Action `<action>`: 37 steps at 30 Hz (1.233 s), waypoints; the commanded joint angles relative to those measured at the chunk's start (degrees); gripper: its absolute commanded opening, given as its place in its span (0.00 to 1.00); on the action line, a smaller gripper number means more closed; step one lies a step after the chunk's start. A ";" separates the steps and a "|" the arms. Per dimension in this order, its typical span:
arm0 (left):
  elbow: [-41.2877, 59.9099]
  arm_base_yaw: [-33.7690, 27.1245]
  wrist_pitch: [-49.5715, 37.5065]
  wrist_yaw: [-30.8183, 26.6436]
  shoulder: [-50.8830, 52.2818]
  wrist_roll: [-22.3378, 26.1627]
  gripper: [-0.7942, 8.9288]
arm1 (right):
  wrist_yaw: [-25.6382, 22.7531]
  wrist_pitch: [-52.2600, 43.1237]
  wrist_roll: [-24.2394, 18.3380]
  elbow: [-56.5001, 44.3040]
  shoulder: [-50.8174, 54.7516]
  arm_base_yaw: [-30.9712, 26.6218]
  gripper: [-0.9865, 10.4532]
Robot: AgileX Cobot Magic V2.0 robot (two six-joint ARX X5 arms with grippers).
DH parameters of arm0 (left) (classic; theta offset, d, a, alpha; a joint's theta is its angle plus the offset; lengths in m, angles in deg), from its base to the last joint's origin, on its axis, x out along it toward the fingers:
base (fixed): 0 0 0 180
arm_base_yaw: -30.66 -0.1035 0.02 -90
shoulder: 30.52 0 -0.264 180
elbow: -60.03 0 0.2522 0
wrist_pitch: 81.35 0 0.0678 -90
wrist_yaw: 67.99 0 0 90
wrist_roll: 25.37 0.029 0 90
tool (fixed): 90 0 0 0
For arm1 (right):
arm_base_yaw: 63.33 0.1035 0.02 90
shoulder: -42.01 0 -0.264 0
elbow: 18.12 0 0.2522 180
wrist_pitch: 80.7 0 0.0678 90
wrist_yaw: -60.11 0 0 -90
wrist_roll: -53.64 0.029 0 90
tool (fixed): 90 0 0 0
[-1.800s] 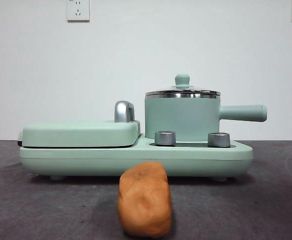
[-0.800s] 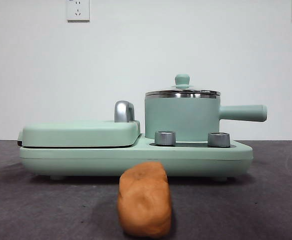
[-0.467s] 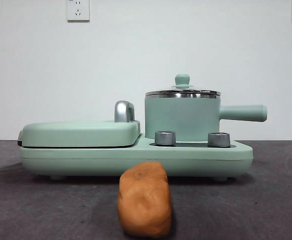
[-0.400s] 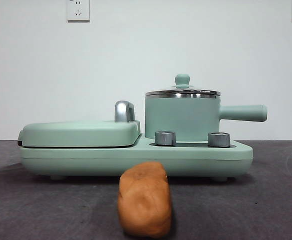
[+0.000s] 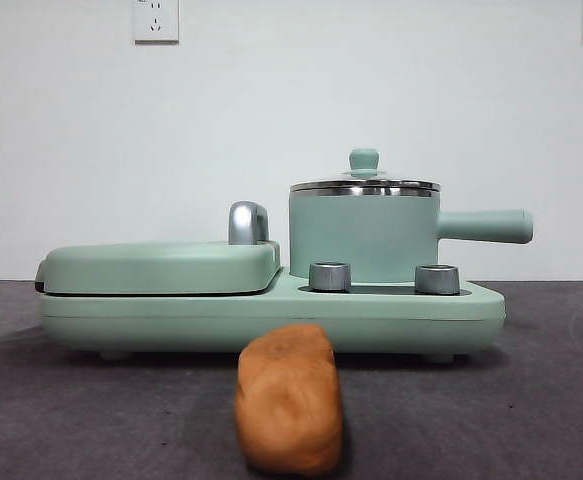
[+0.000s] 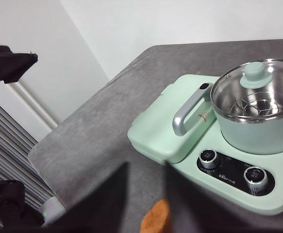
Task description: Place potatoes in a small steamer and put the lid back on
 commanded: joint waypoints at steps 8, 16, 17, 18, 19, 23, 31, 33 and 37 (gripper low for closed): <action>-4.92 4.83 2.34 0.35 -5.20 1.88 0.44 | 0.31 -0.11 2.14 0.83 -0.20 0.15 0.43; -6.71 8.26 1.88 0.31 -14.25 2.05 0.44 | 0.90 -0.13 2.12 0.83 -0.22 0.15 0.43; -7.23 8.59 1.88 0.26 -15.72 2.29 0.44 | 0.90 -0.11 2.12 0.83 -0.22 0.15 0.43; -8.09 8.98 1.92 0.22 -17.57 2.78 0.44 | 0.90 -0.11 2.12 0.83 -0.22 0.15 0.43; -9.03 9.38 1.92 0.07 -19.50 3.04 0.44 | 0.90 -0.11 2.12 0.83 -0.22 0.15 0.43; -13.81 11.06 2.12 -0.39 -27.23 4.20 0.44 | 0.90 -0.07 2.12 0.83 -0.22 0.15 0.43; -28.00 16.02 2.71 -5.46 -43.82 7.80 0.44 | 0.81 -0.09 2.12 0.83 -0.22 0.15 0.43; -31.54 17.25 3.67 -8.76 -47.63 10.03 0.44 | 0.63 -0.09 2.12 0.83 -0.22 0.15 0.43; -36.68 19.52 2.95 -17.84 -54.31 15.30 0.44 | -0.17 -0.04 2.12 0.83 -0.22 0.15 0.43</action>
